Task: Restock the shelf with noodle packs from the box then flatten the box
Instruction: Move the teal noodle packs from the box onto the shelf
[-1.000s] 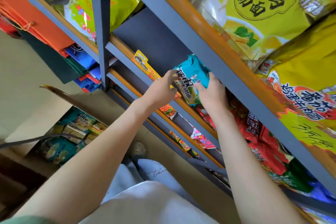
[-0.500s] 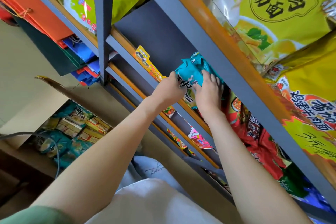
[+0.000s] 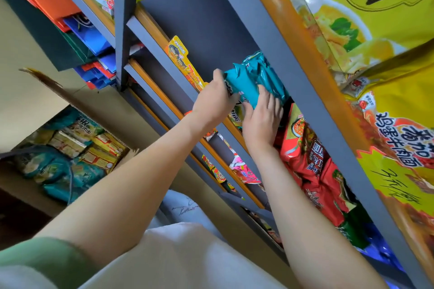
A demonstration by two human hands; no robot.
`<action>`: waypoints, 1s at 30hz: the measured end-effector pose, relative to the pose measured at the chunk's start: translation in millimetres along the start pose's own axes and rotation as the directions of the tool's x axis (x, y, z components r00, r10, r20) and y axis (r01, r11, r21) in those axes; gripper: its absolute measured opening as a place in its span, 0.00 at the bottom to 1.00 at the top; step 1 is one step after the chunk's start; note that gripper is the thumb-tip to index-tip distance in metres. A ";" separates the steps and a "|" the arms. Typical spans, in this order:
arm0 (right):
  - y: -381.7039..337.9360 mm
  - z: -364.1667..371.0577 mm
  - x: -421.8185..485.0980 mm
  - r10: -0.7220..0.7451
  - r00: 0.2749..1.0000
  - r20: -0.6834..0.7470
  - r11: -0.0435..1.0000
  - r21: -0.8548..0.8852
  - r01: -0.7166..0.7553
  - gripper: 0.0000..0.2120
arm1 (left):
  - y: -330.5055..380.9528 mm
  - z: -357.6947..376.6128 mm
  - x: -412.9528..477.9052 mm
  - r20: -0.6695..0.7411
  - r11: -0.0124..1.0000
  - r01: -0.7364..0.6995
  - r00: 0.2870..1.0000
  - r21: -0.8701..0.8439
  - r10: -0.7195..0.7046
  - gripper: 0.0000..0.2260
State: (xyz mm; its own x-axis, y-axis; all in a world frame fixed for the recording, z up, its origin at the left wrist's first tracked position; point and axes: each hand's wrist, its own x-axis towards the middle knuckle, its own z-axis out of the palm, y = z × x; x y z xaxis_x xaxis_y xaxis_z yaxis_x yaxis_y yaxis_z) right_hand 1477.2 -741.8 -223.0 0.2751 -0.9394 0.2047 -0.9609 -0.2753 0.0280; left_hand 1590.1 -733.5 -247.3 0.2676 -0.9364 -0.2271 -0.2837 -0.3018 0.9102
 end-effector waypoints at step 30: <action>-11.3 4.5 -16.3 0.102 0.991 0.085 0.967 -0.240 -0.078 0.40 | -19.1 -33.8 -5.9 0.363 0.973 -0.116 0.931 0.198 0.037 0.24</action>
State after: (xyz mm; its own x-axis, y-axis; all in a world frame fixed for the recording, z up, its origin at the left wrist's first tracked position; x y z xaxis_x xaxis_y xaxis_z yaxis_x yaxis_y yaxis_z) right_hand 1483.7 -724.3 -231.1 0.1776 -0.9764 0.1225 -0.9585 -0.1435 0.2463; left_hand 1625.1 -716.2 -251.6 -0.0955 -0.9481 -0.3032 -0.4892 -0.2206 0.8438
